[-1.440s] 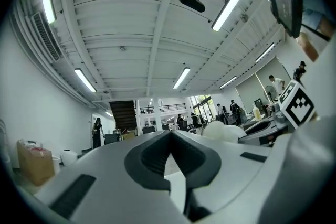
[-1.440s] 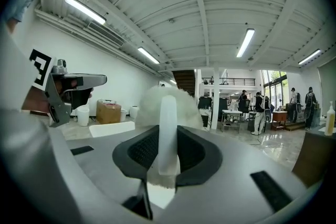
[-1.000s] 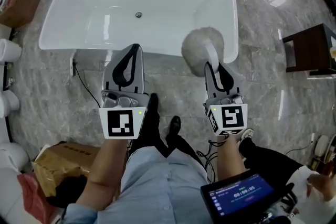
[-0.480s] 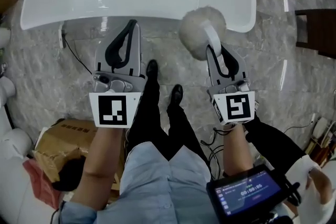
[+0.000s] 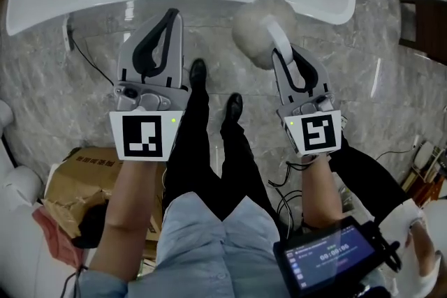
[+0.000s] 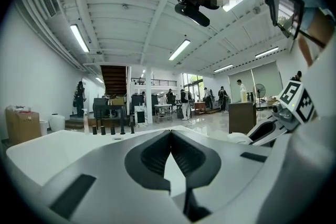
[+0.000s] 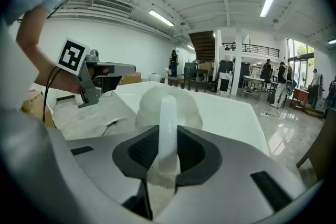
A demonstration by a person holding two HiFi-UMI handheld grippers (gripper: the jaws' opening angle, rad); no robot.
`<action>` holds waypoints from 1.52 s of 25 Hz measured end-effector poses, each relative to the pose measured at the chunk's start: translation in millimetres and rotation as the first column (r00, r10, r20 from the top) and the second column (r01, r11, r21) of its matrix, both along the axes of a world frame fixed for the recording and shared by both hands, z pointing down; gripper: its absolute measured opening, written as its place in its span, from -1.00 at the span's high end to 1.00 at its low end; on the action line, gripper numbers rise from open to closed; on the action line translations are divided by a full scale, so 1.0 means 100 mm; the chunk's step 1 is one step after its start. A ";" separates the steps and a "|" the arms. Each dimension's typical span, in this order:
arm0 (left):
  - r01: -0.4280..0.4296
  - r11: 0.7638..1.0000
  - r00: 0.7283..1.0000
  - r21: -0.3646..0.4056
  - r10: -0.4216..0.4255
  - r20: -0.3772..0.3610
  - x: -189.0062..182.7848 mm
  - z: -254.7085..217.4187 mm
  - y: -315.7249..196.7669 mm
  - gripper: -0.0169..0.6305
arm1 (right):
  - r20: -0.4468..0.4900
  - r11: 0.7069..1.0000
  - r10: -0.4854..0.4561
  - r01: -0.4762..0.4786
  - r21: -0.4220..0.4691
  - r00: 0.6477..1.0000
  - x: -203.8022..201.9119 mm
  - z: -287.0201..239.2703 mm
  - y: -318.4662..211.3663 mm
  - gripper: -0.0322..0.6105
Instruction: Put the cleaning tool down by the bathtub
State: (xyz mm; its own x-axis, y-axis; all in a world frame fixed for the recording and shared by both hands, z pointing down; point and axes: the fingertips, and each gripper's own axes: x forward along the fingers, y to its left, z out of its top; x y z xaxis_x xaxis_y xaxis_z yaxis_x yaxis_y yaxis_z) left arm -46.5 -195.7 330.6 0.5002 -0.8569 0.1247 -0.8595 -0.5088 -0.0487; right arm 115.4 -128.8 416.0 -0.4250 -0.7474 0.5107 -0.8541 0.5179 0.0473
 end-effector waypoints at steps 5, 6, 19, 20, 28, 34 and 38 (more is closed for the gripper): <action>-0.010 1.000 1.000 -0.029 0.010 0.014 -0.06 0.43 -0.09 0.90 | 0.023 1.000 -0.014 0.013 0.027 1.000 -0.13 0.34 -0.11 0.61; -0.012 0.999 1.000 -0.032 0.012 0.016 -0.08 0.50 -0.12 0.90 | 0.026 1.000 -0.015 0.014 0.023 1.000 -0.15 0.41 -0.13 0.60; -0.040 0.995 0.999 -0.089 0.042 0.022 -0.10 1.39 -0.32 0.90 | 0.014 0.996 -0.069 0.070 -0.057 0.997 -0.29 1.36 -0.15 0.60; -0.041 0.995 0.999 -0.092 0.044 0.022 -0.09 1.47 -0.33 0.90 | 0.012 0.995 -0.072 0.073 -0.062 0.997 -0.28 1.44 -0.16 0.60; -0.055 0.990 0.998 -0.130 0.059 0.024 -0.01 2.06 -0.34 0.90 | 0.009 0.991 -0.098 0.098 -0.091 0.995 -0.22 2.07 -0.16 0.60; -0.070 0.987 0.997 -0.146 0.073 0.018 0.02 2.48 -0.37 0.90 | -0.001 0.986 -0.128 0.127 -0.113 0.992 -0.23 2.51 -0.16 0.60; -0.088 0.983 0.996 -0.163 0.092 0.019 0.06 2.79 -0.37 0.90 | -0.006 0.981 -0.139 0.137 -0.136 0.990 -0.24 2.82 -0.15 0.60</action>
